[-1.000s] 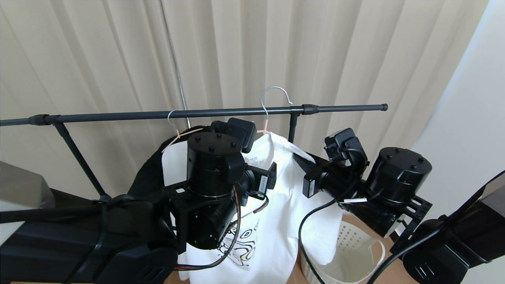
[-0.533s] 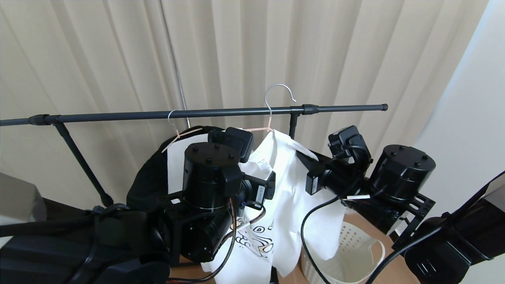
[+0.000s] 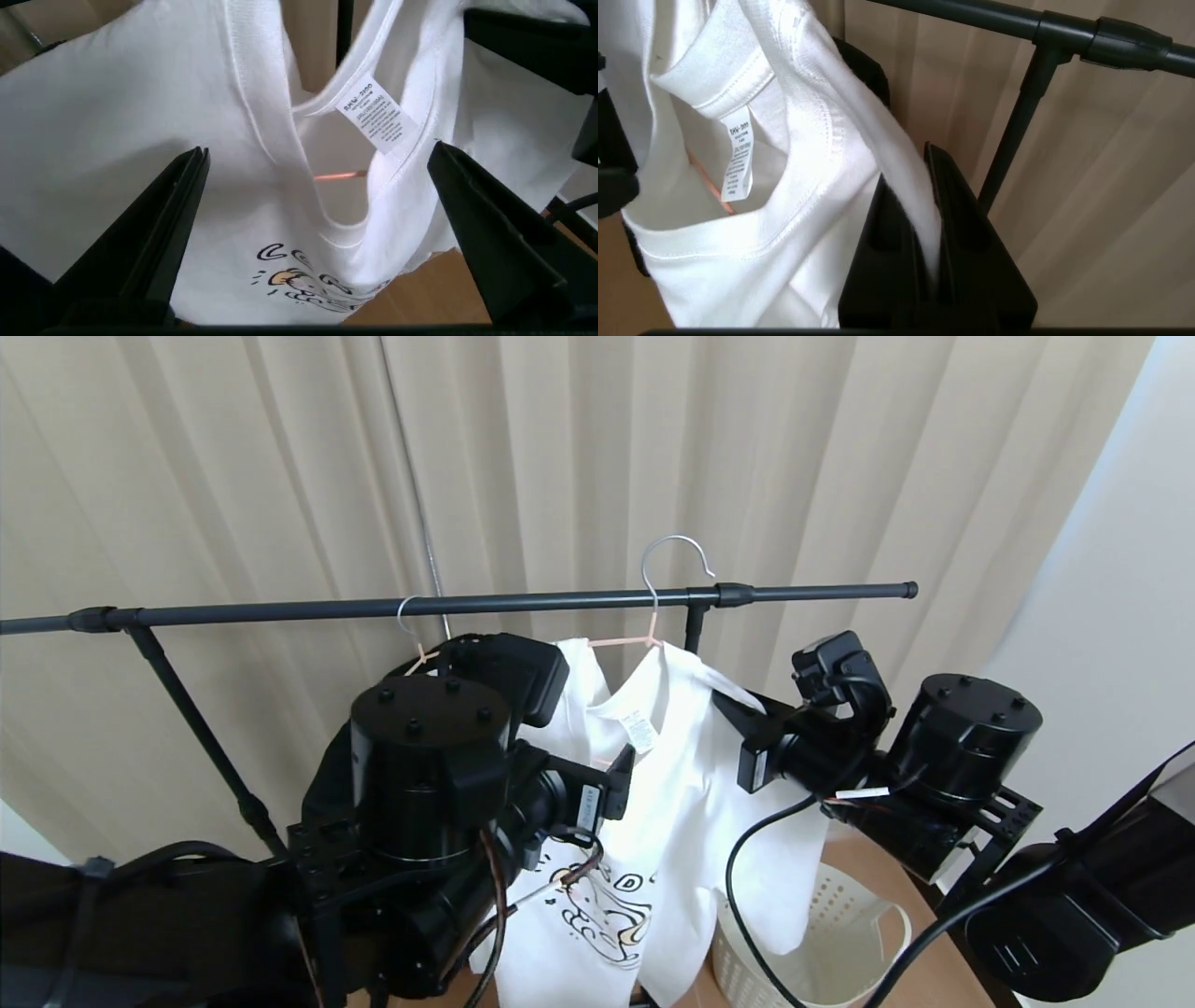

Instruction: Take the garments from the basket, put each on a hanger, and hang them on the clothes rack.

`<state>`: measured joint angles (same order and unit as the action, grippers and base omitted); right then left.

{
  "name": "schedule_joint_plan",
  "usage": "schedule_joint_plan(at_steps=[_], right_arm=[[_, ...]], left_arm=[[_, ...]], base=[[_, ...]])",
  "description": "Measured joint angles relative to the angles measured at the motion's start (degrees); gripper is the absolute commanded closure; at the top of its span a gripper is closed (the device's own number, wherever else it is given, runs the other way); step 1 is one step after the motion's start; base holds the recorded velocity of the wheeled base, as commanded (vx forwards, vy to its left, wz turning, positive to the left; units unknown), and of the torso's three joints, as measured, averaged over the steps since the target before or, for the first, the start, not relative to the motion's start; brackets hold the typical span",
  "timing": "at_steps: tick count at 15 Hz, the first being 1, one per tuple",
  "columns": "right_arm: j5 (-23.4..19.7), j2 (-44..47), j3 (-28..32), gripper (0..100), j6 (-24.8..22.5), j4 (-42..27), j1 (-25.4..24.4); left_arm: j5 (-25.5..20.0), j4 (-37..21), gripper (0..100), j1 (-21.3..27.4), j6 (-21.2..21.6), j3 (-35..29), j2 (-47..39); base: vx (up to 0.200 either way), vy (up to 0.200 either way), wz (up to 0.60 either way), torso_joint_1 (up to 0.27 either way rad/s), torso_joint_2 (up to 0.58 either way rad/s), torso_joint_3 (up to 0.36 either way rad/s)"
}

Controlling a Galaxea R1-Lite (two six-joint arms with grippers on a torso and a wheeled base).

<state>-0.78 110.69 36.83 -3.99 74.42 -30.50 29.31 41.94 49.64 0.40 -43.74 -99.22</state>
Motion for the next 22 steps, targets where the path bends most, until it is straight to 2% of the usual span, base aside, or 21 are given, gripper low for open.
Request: schedule_joint_plan(at_steps=[2,3,4,7,8,10,11,12,15,19,22], right_arm=[[-2.2,0.0,-0.3,100,0.0,0.2,1.9],[-4.8,-0.2,-0.6,100,0.0,0.6,3.2],[-8.6,-0.4,-1.1,100,-0.1,1.3,5.2],[-16.3,-1.6,-3.5,100,-0.4,2.3,9.8],[-17.4,-1.9,-3.8,100,-0.5,2.6,10.9],[-19.8,-2.5,-4.1,100,-0.6,2.5,12.5],[-20.5,-2.7,-4.2,100,-0.6,2.5,13.1],[-21.4,-3.0,-4.4,100,-0.5,2.5,13.4],[-23.7,-4.4,-5.6,100,-0.6,2.5,14.0],[-23.9,-5.3,-6.1,100,-0.5,2.5,14.0],[-24.0,-5.7,-6.1,100,-0.4,2.5,14.0]], left_arm=[[-0.2,-0.1,0,-0.6,0.1,3.3,3.1],[-1.8,-0.1,0,-2.0,0.2,5.1,5.0],[-5.4,0.0,0,-4.8,0.2,6.9,6.9],[-24.2,-0.1,0,-16.1,0.3,11.7,12.0],[-31.0,-0.1,0,-20.7,0.2,12.8,13.0],[-47.4,-0.2,0,-31.0,0.2,14.3,14.4],[-53.9,-0.2,0,-35.1,0.2,15.0,14.7],[-56.4,-0.2,0,-38.1,0.4,15.5,14.4],[-57.2,0.4,0,-41.4,3.3,15.9,10.6],[-57.3,6.1,0,-42.0,4.2,16.3,4.7],[-57.3,6.6,0,-42.1,4.2,16.7,2.0]], base=[[0.0,0.0,0.0,0.0,0.0,0.0],[0.0,0.0,0.0,0.0,0.0,0.0],[0.0,0.0,0.0,0.0,0.0,0.0],[0.0,0.0,0.0,0.0,0.0,0.0],[0.0,0.0,0.0,0.0,0.0,0.0],[0.0,0.0,0.0,0.0,0.0,0.0],[0.0,0.0,0.0,0.0,0.0,0.0],[0.0,0.0,0.0,0.0,0.0,0.0],[0.0,0.0,0.0,0.0,0.0,0.0],[0.0,0.0,0.0,0.0,0.0,0.0],[0.0,0.0,0.0,0.0,0.0,0.0]])
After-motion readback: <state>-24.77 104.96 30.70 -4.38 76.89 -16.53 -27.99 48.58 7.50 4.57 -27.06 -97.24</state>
